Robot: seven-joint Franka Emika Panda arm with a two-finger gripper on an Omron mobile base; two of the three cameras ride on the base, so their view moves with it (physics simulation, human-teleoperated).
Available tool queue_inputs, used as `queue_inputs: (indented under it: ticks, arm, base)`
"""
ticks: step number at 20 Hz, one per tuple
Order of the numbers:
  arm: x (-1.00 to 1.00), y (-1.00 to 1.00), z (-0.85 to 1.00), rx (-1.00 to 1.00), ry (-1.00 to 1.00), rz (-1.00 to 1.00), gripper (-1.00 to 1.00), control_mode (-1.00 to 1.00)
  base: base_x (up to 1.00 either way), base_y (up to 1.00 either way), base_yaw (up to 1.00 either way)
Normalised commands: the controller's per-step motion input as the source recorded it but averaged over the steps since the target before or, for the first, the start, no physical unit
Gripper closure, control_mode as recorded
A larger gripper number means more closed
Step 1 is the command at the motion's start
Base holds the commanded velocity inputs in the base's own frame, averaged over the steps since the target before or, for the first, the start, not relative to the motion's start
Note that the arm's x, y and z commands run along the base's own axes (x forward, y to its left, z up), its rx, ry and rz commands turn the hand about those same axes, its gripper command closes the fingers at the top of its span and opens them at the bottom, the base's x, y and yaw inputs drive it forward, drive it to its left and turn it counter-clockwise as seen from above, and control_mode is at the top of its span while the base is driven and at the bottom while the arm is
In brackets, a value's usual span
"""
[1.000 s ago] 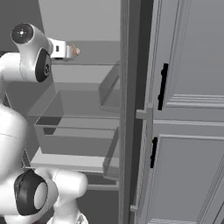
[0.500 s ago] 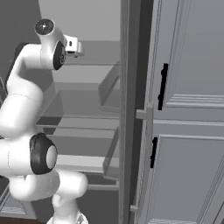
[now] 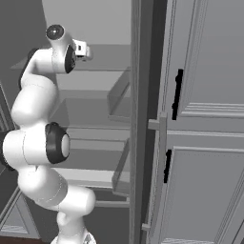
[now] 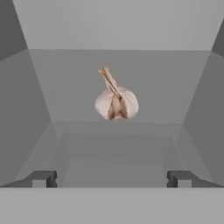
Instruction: Place one garlic and one steak in each tupperware on the nearby counter, to pack two identical lunches.
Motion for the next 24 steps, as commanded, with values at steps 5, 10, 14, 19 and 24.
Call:
queue_inputs:
  ticks: [5, 10, 14, 19, 24]
  arm:
    - [0.71, 0.03, 0.0, 0.0, 0.0, 0.0, -1.0, -1.0]
    - [0.63, 0.01, -0.01, 0.0, 0.0, 0.0, -1.0, -1.0]
    - [0.5, 0.03, -0.04, 0.0, 0.0, -0.01, -1.0, -1.0]
    - [0.42, 0.12, -0.1, 0.0, 0.0, -0.01, -1.0, -1.0]
    - [0.19, 0.03, -0.15, 0.0, 0.02, -0.03, -1.0, -1.0]
  base:
    - [0.0, 0.0, 0.0]
    - [0.0, 0.0, 0.0]
    - [0.0, 0.0, 0.0]
    - [0.0, 0.0, 0.0]
    - [0.0, 0.0, 0.0]
